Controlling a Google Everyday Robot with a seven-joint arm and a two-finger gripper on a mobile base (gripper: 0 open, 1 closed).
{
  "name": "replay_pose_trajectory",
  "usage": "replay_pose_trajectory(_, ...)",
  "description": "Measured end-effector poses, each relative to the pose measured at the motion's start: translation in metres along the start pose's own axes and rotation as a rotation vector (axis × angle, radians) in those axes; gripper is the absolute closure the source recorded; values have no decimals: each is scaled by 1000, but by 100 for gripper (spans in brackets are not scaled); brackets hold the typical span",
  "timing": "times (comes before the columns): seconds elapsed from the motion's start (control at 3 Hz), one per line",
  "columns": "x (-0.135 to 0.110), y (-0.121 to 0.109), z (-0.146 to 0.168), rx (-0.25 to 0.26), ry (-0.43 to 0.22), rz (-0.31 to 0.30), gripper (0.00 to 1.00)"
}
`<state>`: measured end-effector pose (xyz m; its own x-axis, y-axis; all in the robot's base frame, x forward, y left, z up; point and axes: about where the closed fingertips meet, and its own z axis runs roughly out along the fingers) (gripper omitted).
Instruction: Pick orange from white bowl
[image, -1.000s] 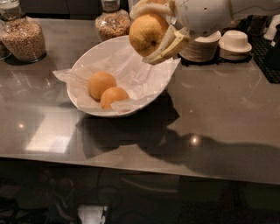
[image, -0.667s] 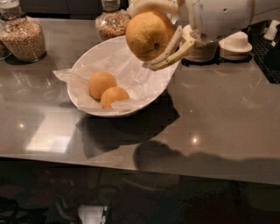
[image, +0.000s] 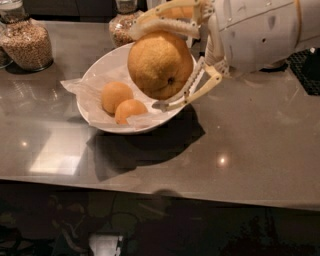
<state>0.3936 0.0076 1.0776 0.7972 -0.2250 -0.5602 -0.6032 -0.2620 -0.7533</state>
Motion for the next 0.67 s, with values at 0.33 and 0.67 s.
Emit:
replay_pose_trajectory(0.33,-16,23,8,-34,-54,3,100)
replay_pose_trajectory(0.67,-16,23,8,-34,-54,3,100)
